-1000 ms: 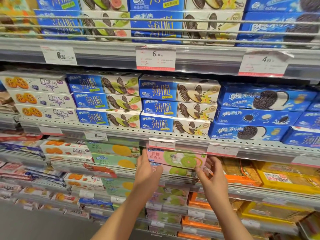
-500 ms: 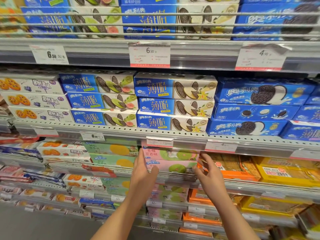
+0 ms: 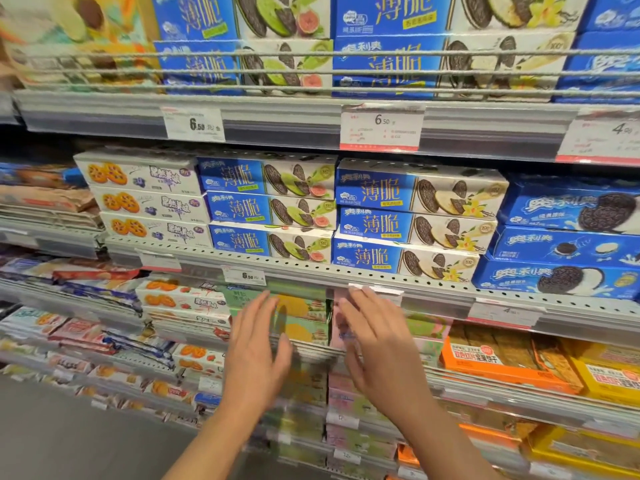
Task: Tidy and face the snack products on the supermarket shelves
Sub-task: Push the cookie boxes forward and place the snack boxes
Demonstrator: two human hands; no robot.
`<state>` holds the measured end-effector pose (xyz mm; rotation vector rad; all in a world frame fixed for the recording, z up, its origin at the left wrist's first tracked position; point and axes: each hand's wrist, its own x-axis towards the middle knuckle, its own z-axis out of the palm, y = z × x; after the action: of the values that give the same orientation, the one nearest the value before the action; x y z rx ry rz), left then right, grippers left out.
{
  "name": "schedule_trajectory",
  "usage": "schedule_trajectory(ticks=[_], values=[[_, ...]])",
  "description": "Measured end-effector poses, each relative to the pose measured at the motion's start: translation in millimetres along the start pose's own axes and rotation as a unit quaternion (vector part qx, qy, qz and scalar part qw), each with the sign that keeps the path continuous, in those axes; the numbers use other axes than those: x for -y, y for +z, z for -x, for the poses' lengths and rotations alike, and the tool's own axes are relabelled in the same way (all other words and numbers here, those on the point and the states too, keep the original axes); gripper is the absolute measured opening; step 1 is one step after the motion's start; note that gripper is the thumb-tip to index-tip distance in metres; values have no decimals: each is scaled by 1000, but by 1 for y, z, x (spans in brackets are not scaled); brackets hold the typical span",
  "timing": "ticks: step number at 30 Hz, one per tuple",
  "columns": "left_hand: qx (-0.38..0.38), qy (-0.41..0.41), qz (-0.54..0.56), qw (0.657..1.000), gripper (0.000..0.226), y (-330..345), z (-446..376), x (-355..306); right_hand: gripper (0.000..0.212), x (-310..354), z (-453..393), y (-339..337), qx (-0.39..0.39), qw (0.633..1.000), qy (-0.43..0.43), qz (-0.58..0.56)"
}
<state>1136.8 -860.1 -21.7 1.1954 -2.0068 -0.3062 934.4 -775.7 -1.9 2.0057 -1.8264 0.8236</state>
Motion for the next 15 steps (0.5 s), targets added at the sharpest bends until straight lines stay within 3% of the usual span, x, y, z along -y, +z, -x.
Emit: schedule_trajectory(ticks=[6, 15], values=[[-7, 29, -55, 998, 66, -46, -34, 66, 74, 52, -45, 17, 47, 991, 69, 108], [24, 24, -109, 993, 74, -118, -83, 176, 75, 91, -64, 31, 18, 967, 178, 178]])
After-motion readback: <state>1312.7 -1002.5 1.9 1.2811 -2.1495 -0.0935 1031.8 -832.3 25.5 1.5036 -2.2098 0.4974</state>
